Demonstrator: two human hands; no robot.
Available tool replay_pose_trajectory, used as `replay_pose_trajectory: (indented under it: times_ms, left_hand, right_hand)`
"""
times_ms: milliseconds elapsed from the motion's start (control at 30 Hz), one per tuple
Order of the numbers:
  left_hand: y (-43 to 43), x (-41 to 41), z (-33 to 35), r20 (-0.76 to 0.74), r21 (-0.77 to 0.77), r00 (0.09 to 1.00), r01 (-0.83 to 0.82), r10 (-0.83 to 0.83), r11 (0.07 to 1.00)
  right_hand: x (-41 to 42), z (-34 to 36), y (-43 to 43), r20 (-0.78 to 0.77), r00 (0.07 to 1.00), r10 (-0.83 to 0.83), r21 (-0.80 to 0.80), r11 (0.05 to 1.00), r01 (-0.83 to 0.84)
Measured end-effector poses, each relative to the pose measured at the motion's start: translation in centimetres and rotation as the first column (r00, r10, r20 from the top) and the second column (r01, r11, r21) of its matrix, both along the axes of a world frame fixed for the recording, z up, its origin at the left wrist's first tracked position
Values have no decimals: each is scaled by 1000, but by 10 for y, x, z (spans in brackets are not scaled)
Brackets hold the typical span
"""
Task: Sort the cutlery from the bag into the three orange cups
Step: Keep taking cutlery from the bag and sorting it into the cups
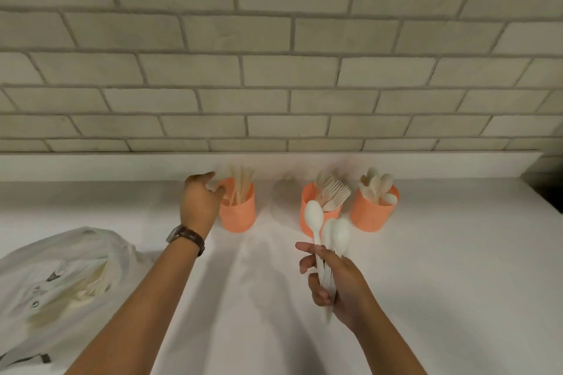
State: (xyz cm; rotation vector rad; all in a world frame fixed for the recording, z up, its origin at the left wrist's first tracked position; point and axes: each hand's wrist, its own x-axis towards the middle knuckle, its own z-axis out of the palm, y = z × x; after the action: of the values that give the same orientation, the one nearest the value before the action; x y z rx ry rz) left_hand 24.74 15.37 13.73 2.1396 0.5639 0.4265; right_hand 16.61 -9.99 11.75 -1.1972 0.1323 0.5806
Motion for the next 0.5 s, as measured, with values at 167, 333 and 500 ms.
replay_pose_trajectory:
  times_ms: [167,333,500]
  left_hand:
    - [-49,-39,6,83,-159,979,195,-184,968]
    - [-101,-74,-1,39,-377,880,451,-473,809]
    - [-122,-84,-4,51,-406,884,444,-465,799]
  right_hand:
    - [-7,6,0,-2,1000,-27,-1,1000,27]
    - [-16,11,-5,55,998,6,-75,997,-1]
    - [-25,13,-18,107,994,-20,-99,995,31]
